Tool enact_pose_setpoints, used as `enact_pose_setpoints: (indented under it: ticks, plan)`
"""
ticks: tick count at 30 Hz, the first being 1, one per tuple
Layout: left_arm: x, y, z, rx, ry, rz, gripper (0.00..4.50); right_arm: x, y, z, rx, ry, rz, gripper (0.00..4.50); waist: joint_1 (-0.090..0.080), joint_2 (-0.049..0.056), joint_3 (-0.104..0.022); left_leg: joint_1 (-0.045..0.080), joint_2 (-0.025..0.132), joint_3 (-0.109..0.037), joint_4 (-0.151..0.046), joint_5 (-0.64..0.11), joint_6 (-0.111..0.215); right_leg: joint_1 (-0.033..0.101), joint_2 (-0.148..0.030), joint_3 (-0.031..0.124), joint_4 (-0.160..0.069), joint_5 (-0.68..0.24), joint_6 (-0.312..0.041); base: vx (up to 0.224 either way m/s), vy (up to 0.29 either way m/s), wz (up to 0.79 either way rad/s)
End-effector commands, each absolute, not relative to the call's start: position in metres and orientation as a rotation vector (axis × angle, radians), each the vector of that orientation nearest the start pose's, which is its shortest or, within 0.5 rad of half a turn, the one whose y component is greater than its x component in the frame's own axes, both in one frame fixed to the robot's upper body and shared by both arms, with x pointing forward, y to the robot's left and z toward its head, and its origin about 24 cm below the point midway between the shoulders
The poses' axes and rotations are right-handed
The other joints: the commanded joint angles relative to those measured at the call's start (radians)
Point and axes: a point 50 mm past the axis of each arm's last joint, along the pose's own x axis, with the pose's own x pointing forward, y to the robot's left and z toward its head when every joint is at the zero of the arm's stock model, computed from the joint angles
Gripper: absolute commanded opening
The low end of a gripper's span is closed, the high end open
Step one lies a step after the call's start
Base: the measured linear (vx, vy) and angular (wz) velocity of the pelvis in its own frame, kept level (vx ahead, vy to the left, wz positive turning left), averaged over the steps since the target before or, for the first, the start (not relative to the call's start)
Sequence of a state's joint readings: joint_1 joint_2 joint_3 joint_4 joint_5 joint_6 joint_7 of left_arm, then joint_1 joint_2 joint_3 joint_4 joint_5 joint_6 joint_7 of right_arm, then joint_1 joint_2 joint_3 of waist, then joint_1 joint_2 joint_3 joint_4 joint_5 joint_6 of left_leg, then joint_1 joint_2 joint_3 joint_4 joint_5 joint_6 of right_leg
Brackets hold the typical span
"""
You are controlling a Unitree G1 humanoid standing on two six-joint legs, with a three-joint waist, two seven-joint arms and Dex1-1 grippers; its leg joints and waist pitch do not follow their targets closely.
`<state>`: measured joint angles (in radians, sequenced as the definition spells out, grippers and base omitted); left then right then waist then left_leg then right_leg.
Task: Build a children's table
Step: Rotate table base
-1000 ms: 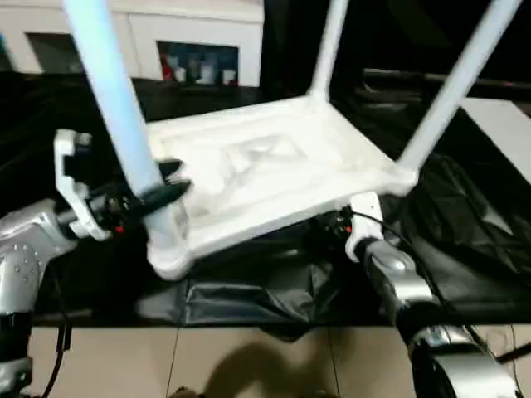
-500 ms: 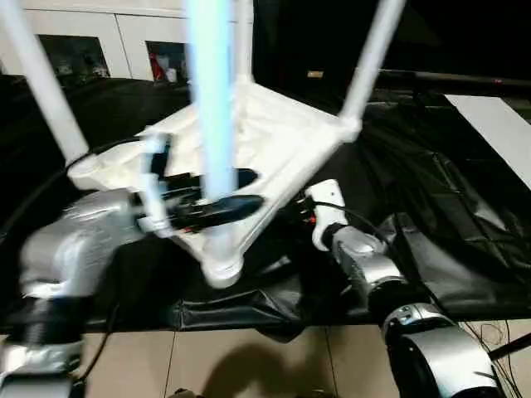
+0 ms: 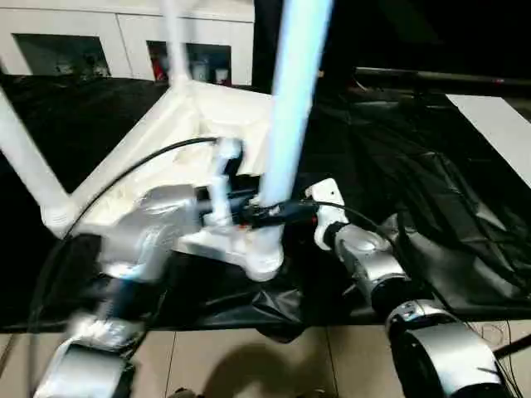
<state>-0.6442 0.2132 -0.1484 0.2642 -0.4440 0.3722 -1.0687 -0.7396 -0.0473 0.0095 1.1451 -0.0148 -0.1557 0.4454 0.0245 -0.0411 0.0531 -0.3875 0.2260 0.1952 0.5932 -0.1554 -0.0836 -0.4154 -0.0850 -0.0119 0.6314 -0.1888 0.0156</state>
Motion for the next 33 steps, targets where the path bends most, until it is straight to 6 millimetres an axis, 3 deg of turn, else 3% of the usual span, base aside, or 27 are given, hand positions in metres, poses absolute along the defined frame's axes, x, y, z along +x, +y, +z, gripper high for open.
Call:
enact_pose_setpoints:
  ticks: [1,6,10,12,15,16,17,21,23,30,31,32,33]
  plan:
    - [0.320,0.063,0.141,-0.096,-0.005,-1.386,3.32,0.349,-0.080,0.021,-0.095,0.278,0.685,3.79,0.004,0.017,-0.076,0.019,-0.010,0.004,-0.061,-0.227,0.006,0.057,-0.018,0.011,-0.064,-0.034,-0.246,0.000,0.000,0.00]
    - [0.328,0.044,0.141,-0.065,-0.036,-1.324,3.32,0.342,-0.078,0.014,-0.106,0.290,0.760,3.79,0.005,0.018,-0.076,0.020,-0.009,0.005,-0.059,-0.223,0.032,0.057,-0.017,0.010,-0.064,-0.005,-0.273,0.000,0.000,0.00]
    - [0.338,0.042,0.137,-0.012,-0.043,-1.234,3.32,0.343,-0.082,0.017,-0.112,0.271,0.759,3.79,0.005,0.019,-0.073,0.024,-0.008,0.004,-0.061,-0.272,0.025,0.053,-0.018,0.009,-0.074,-0.081,-0.262,0.000,0.000,0.00]
    - [0.341,0.044,0.135,0.007,-0.041,-1.216,3.32,0.345,-0.087,0.019,-0.120,0.258,0.740,3.79,0.005,0.016,-0.072,0.021,-0.009,0.002,-0.063,-0.286,0.019,0.055,-0.020,0.009,-0.077,-0.112,-0.254,0.000,0.000,0.00]
    - [0.343,0.054,0.132,0.056,-0.043,-1.192,3.32,0.353,-0.103,0.027,-0.118,0.224,0.664,3.79,0.004,0.019,-0.072,0.023,-0.008,0.001,-0.063,-0.303,0.016,0.050,-0.019,0.008,-0.079,-0.140,-0.248,0.000,0.000,0.00]
    - [0.341,0.065,0.128,0.075,-0.024,-1.229,3.32,0.358,-0.118,0.034,-0.108,0.205,0.625,3.79,0.005,0.024,-0.072,0.023,-0.008,0.000,-0.064,-0.308,0.015,0.051,-0.020,0.008,-0.078,-0.142,-0.251,0.000,0.000,0.00]
    - [0.339,0.071,0.125,0.080,-0.008,-1.256,3.32,0.360,-0.129,0.038,-0.109,0.194,0.603,3.79,0.003,0.019,-0.073,0.018,-0.010,0.000,-0.063,-0.301,0.019,0.054,-0.020,0.008,-0.077,-0.140,-0.252,0.000,0.000,0.00]
    - [0.331,0.092,0.109,0.146,0.098,-1.340,3.32,0.362,-0.153,0.044,-0.141,0.185,0.585,3.79,0.010,0.026,-0.072,0.024,-0.010,0.003,-0.060,-0.285,0.027,0.050,-0.017,0.008,-0.076,-0.122,-0.265,0.000,0.000,0.00]
    - [0.330,0.103,0.101,0.222,0.151,-1.359,3.32,0.360,-0.160,0.045,-0.172,0.191,0.610,3.79,0.013,0.034,-0.071,0.025,-0.009,0.003,-0.061,-0.279,0.026,0.049,-0.017,0.008,-0.075,-0.117,-0.266,0.000,0.000,0.00]
    - [0.336,0.135,0.085,0.426,0.336,-1.340,3.16,0.347,-0.173,0.040,-0.306,0.250,0.780,3.79,0.022,0.037,-0.072,0.024,-0.007,0.005,-0.059,-0.269,0.027,0.051,-0.016,0.006,-0.070,-0.073,-0.274,0.000,0.000,0.00]
    - [0.337,0.140,0.082,0.483,0.370,-1.344,3.16,0.342,-0.174,0.040,-0.315,0.263,0.865,3.79,0.024,0.045,-0.071,0.023,-0.008,0.004,-0.060,-0.274,0.029,0.052,-0.015,0.006,-0.071,-0.073,-0.276,0.000,0.000,0.00]
    - [0.337,0.140,0.082,0.484,0.371,-1.344,2.98,0.341,-0.174,0.040,-0.315,0.263,0.867,3.79,0.027,0.041,-0.072,0.024,-0.006,0.005,-0.060,-0.276,0.027,0.053,-0.018,0.006,-0.069,-0.069,-0.277,0.000,0.000,0.00]
    - [0.338,0.142,0.081,0.501,0.383,-1.349,2.82,0.338,-0.173,0.040,-0.313,0.267,0.911,3.79,0.026,0.044,-0.071,0.022,-0.007,0.004,-0.061,-0.276,0.030,0.055,-0.016,0.005,-0.069,-0.066,-0.280,0.000,0.000,0.00]
